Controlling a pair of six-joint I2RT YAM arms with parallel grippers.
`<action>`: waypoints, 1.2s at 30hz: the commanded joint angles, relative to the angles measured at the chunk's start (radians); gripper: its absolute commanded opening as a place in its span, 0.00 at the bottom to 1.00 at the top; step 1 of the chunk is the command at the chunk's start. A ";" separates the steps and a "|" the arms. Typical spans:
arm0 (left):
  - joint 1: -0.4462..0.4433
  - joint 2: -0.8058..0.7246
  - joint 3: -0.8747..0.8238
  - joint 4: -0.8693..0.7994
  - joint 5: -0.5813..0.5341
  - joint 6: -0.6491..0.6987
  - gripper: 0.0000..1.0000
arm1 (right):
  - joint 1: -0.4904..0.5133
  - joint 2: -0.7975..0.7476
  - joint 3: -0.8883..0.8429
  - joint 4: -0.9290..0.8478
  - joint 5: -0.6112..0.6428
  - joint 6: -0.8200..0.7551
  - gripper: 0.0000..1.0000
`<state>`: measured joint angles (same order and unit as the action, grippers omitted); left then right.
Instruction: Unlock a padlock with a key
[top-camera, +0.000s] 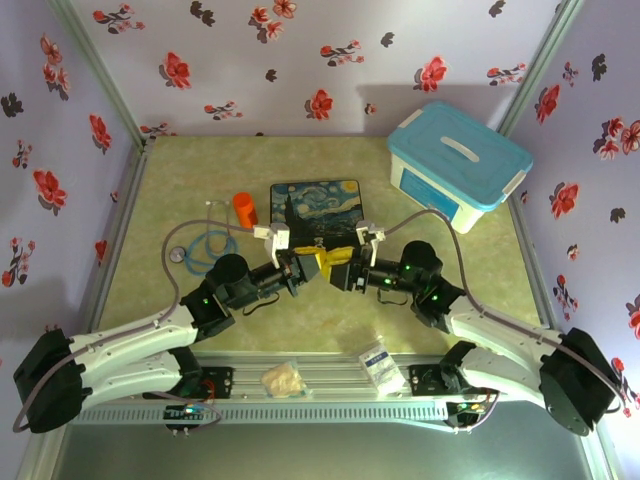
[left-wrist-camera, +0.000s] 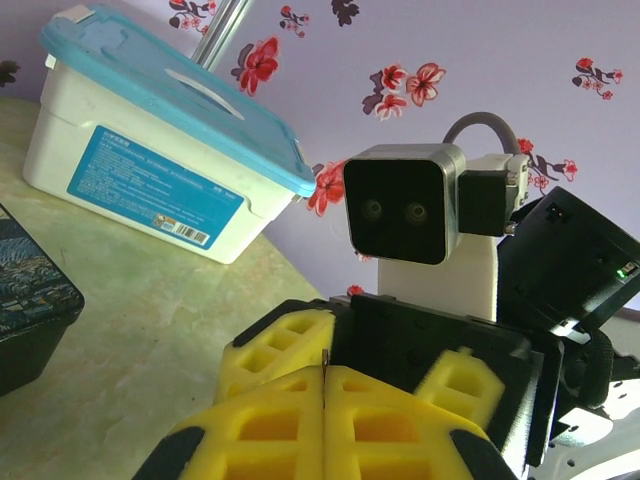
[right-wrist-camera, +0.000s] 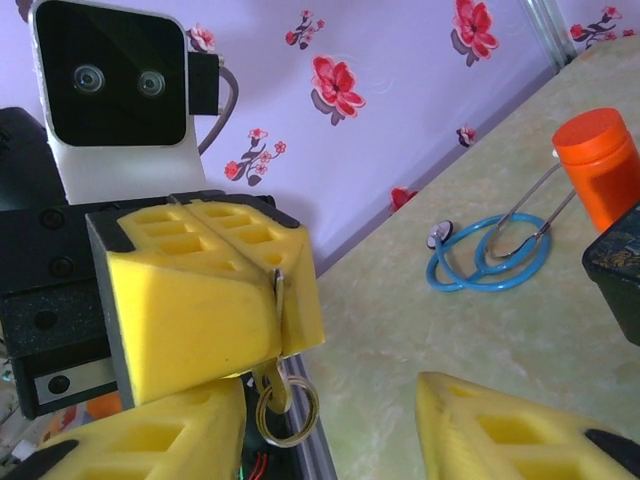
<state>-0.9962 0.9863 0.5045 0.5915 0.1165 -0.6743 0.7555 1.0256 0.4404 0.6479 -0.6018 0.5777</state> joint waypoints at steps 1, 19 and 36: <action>0.002 -0.005 0.006 0.030 0.015 -0.006 0.00 | 0.007 0.015 -0.003 0.100 0.022 0.008 0.34; 0.028 -0.031 -0.050 0.094 -0.044 -0.024 0.28 | 0.007 -0.015 -0.034 0.012 0.040 -0.017 0.00; 0.038 0.009 0.084 -0.235 0.064 0.148 0.35 | 0.011 0.043 0.041 -0.131 -0.041 -0.050 0.00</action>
<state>-0.9638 0.9741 0.5587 0.3954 0.1345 -0.5701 0.7658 1.0542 0.4427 0.5323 -0.6121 0.5488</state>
